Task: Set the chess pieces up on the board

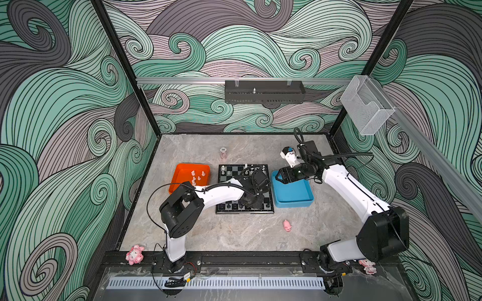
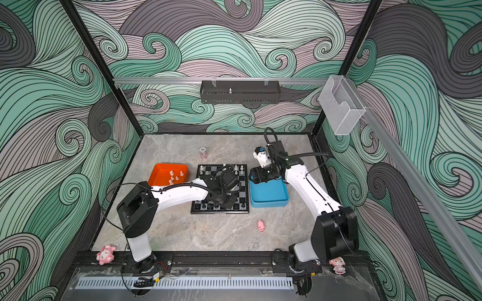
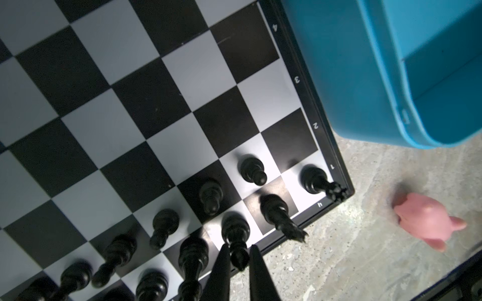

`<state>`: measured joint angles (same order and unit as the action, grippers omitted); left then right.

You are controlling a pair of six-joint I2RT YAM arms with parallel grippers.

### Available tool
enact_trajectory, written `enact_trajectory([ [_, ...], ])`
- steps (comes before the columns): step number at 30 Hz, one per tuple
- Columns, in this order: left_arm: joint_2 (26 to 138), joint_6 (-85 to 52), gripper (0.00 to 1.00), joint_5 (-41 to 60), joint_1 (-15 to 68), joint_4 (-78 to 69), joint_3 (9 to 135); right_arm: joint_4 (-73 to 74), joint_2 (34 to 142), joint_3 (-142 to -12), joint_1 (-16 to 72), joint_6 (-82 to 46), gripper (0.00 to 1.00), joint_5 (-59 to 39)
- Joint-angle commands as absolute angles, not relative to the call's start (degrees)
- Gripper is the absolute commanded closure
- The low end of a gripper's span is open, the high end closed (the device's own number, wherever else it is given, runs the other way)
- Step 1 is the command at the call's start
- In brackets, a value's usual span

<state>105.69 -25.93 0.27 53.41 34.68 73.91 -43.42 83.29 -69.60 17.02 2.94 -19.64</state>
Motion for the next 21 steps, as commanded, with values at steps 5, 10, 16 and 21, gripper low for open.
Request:
enact_trajectory([
  [5, 105.49, -25.41, 0.89, 0.35, 53.93, 35.93, 75.85, -42.86, 83.43, -68.73, 16.61, 3.24, 0.24, -20.50],
  [10, 105.09, -25.42, 0.89, -0.08, 53.92, 36.82, 75.83, -42.88, 83.58, -68.82, 16.61, 3.24, 0.24, -20.55],
  [16, 105.07, -25.62, 0.89, -1.39, 54.22, 37.86, 75.75, -42.83, 83.45, -68.64, 16.61, 3.25, 0.23, -20.57],
  [21, 105.03, -25.33, 0.89, -2.20, 54.43, 38.18, 75.73, -42.80, 83.58, -68.73, 16.61, 3.16, 0.24, -20.62],
])
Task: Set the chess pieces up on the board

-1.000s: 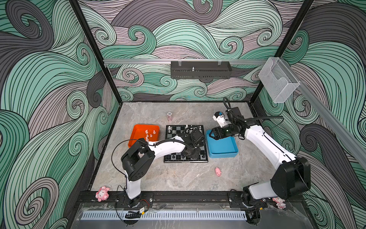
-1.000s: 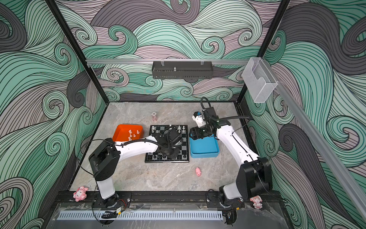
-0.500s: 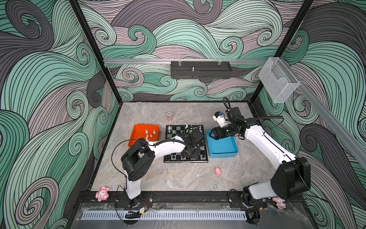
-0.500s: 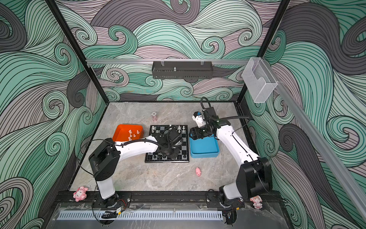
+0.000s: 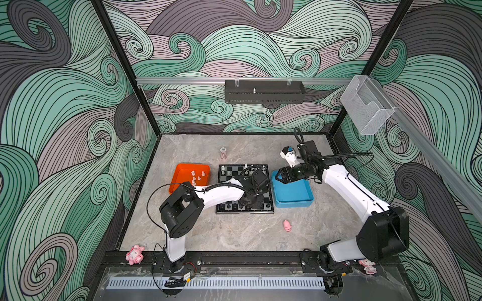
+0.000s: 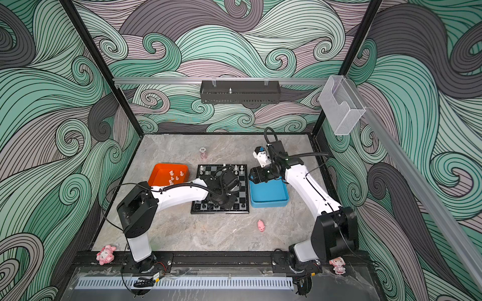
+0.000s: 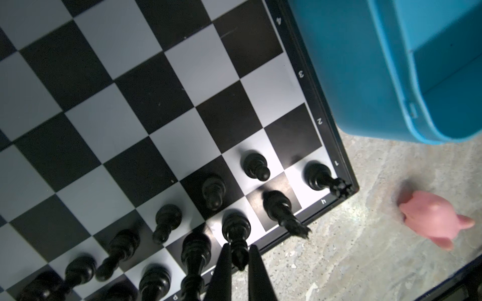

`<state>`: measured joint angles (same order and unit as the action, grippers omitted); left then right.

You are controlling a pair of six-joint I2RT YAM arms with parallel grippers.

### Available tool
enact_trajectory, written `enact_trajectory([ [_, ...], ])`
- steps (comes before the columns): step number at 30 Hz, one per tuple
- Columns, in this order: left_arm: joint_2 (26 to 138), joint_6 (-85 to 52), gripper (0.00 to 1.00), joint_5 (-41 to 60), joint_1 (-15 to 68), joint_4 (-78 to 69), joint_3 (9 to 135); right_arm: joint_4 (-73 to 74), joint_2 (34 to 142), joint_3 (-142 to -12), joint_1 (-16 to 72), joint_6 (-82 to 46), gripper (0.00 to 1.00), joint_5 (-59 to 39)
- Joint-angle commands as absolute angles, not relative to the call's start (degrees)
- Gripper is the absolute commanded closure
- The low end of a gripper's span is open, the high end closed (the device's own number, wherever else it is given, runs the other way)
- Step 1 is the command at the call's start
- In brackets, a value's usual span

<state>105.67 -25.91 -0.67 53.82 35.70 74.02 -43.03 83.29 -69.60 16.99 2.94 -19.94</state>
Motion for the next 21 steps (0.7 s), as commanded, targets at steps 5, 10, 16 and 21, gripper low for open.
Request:
enact_trajectory([
  [5, 105.12, -25.33, 0.89, -1.63, 54.54, 37.80, 75.76, -42.75, 83.50, -68.64, 16.61, 3.16, 0.23, -20.65],
  [10, 105.12, -25.40, 0.89, -1.58, 54.58, 37.81, 75.83, -42.80, 83.50, -68.55, 16.62, 3.16, 0.24, -20.56],
  [16, 104.72, -25.29, 0.78, -1.59, 54.59, 38.12, 75.81, -42.72, 83.50, -68.64, 16.62, 3.16, 0.24, -20.64],
  [21, 103.82, -25.25, 0.68, -1.63, 54.84, 38.23, 75.91, -42.69, 83.36, -68.64, 16.61, 3.16, 0.24, -20.60],
])
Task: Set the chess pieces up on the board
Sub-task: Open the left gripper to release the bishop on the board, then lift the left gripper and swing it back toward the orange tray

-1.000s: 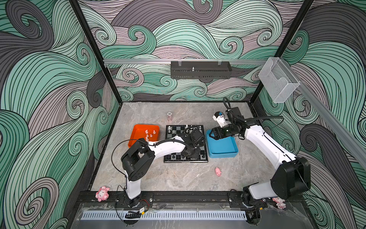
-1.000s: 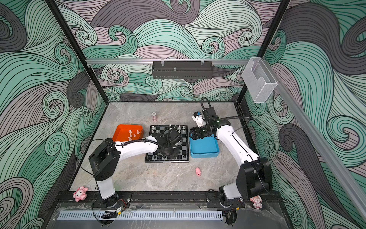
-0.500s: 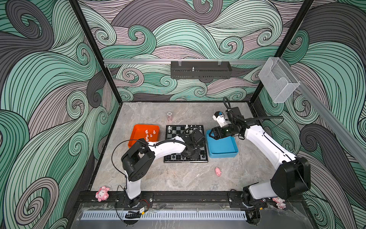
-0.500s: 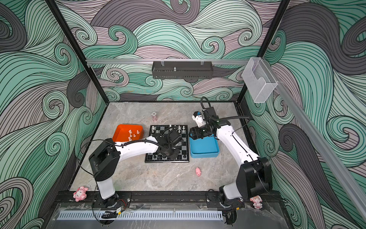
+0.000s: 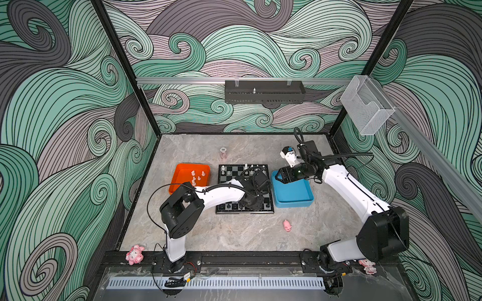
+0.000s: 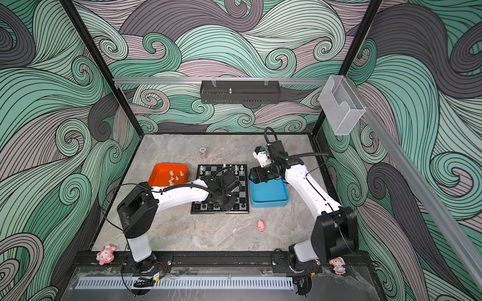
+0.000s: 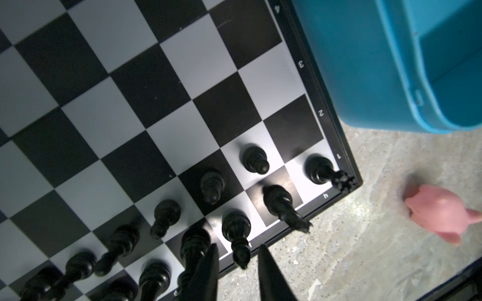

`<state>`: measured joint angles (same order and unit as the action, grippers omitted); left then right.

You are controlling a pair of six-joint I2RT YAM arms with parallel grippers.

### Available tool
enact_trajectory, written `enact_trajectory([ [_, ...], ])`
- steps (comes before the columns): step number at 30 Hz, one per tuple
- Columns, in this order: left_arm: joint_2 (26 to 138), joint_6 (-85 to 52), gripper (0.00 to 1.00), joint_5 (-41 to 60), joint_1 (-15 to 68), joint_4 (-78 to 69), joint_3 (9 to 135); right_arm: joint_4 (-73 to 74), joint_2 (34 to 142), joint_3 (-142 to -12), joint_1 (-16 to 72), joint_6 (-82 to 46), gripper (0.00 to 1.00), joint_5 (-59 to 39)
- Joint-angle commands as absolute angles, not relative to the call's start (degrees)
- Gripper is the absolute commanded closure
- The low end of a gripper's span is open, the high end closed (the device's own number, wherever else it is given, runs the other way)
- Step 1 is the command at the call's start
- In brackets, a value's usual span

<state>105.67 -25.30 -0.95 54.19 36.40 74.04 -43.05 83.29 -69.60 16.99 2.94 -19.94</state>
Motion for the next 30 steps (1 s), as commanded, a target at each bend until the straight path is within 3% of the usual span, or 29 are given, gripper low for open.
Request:
enact_trajectory([
  [1, 103.63, -25.24, 0.67, -1.58, 54.78, 38.24, 75.94, -42.75, 83.30, -68.64, 16.61, 3.16, 0.23, -20.57],
  [21, 99.24, -24.35, 0.64, -2.94, 55.01, 40.65, 80.79, -42.82, 83.03, -68.93, 16.55, 2.84, 0.23, -20.33],
  [26, 96.79, -22.96, 0.52, -7.97, 54.69, 44.12, 85.15, -43.23, 82.88, -69.74, 15.85, 1.05, 0.23, -18.17],
  [30, 92.68, -21.37, 0.32, -9.35, 52.91, 43.60, 85.95, -44.71, 83.80, -71.04, 13.83, -1.98, 0.23, -15.24],
])
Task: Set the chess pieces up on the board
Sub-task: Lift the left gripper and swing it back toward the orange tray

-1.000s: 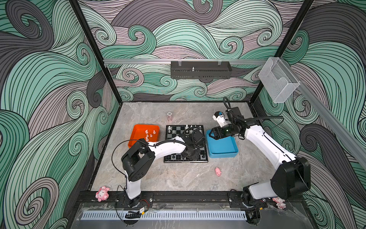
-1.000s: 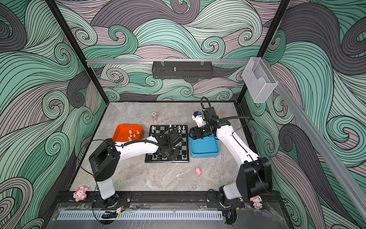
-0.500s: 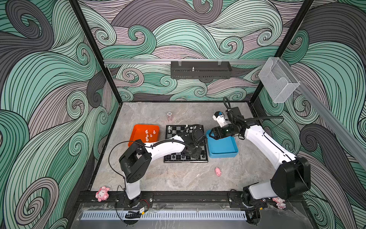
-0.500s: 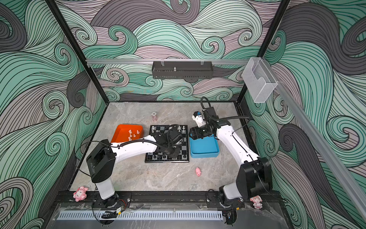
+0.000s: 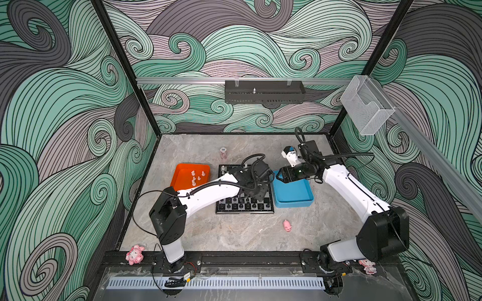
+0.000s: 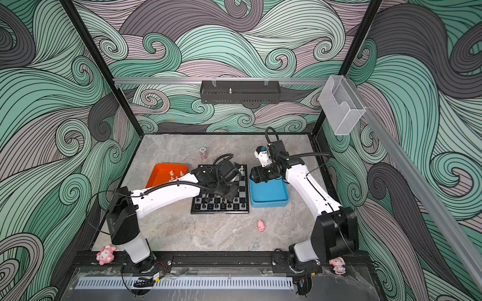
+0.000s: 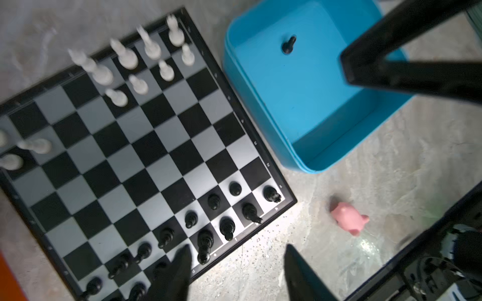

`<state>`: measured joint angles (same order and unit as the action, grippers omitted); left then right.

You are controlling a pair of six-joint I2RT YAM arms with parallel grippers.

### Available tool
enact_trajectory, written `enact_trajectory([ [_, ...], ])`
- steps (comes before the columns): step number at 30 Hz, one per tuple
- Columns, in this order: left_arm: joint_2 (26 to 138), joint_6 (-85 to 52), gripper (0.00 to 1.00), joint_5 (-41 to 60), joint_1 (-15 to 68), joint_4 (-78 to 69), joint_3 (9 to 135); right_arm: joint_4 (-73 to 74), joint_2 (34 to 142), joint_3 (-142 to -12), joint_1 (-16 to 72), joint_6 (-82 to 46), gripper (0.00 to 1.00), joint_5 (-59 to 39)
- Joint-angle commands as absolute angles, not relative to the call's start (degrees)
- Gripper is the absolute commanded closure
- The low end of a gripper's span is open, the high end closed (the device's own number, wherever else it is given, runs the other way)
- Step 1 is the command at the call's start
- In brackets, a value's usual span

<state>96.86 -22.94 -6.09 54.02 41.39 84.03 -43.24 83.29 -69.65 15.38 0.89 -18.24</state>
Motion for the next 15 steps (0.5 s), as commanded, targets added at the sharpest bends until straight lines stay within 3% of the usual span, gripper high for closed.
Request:
enact_trajectory([
  [1, 91.44, -21.40, 0.29, -9.40, 52.22, 42.92, 85.48, -45.27, 84.15, -71.40, 13.21, -2.70, 0.23, -14.68],
  [8, 81.04, -23.25, 0.09, -4.13, 40.34, 39.00, 78.97, -48.04, 90.64, -74.70, 10.68, -6.04, 0.21, -9.54],
  [15, 74.86, -23.47, 0.06, -0.29, 26.29, 42.40, 74.71, -48.26, 98.86, -77.14, 10.72, -6.76, 0.23, -5.00],
])
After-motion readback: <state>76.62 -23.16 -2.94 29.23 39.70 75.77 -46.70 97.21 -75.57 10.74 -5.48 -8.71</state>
